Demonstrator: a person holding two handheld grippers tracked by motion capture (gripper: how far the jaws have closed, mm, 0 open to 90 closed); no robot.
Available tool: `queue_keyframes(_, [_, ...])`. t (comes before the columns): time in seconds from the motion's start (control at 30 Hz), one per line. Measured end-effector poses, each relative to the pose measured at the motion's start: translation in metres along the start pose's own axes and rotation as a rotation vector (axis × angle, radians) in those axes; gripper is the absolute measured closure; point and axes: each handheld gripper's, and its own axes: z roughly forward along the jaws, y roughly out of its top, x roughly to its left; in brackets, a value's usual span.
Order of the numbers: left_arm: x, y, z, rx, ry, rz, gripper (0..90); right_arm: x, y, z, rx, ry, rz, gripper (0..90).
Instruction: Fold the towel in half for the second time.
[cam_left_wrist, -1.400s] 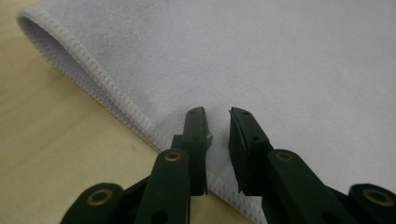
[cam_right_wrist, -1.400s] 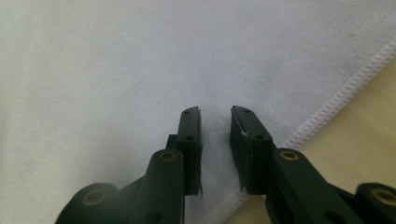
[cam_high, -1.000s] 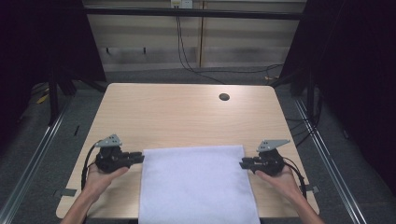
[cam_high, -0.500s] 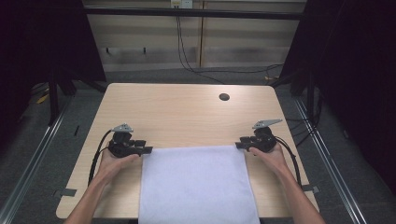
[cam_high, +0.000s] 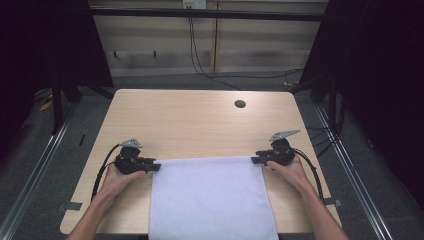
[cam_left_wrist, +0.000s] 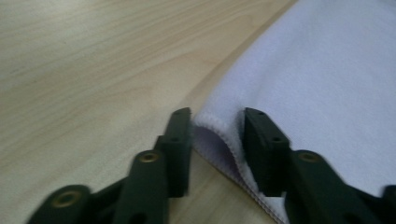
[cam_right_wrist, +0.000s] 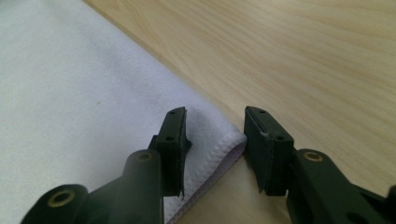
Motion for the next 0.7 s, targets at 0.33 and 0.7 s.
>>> queue_keyframes(0.33, [0.001, 0.011, -0.012, -0.089, -0.015, -0.014, 86.5, 0.009, 0.014, -0.014, -0.072, -0.028, 0.01, 85.3])
queue_keyframes(0.7, [0.01, 0.066, -0.023, -0.236, 0.074, -0.006, 86.7, -0.008, 0.057, -0.047, -0.198, -0.096, 0.03, 85.5])
